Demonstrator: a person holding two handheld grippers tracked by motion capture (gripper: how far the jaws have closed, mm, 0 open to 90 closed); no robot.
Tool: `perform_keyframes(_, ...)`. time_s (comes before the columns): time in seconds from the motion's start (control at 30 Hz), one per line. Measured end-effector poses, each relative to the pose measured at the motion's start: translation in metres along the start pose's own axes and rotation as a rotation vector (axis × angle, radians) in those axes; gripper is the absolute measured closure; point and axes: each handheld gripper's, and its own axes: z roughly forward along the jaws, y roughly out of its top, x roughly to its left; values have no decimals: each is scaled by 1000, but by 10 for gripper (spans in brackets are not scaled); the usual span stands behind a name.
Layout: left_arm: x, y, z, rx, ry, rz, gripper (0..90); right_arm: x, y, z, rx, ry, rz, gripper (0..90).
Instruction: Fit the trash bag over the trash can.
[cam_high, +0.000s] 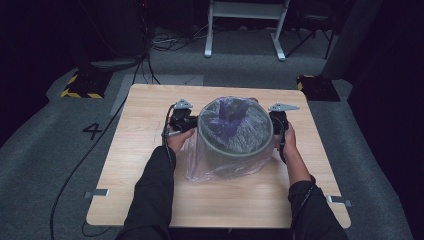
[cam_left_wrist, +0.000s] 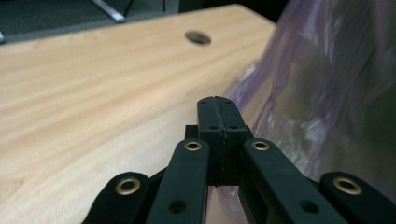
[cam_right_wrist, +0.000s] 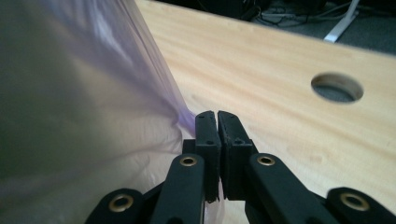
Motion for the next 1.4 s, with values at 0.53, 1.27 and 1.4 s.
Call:
perform_keyframes(0.53, 14, -12, -28, -9, 80, -29, 390, -16, -28, -7, 34, -60, 27, 807)
perform_keyframes(1.27, -30, -40, -102, 83, 74, 189, 165, -34, -18, -80, -15, -115, -6, 309)
perform_keyframes(1.4, -35, -56, -101, 126, 61, 202, 165, -33, -18, -90, -40, -99, -2, 286)
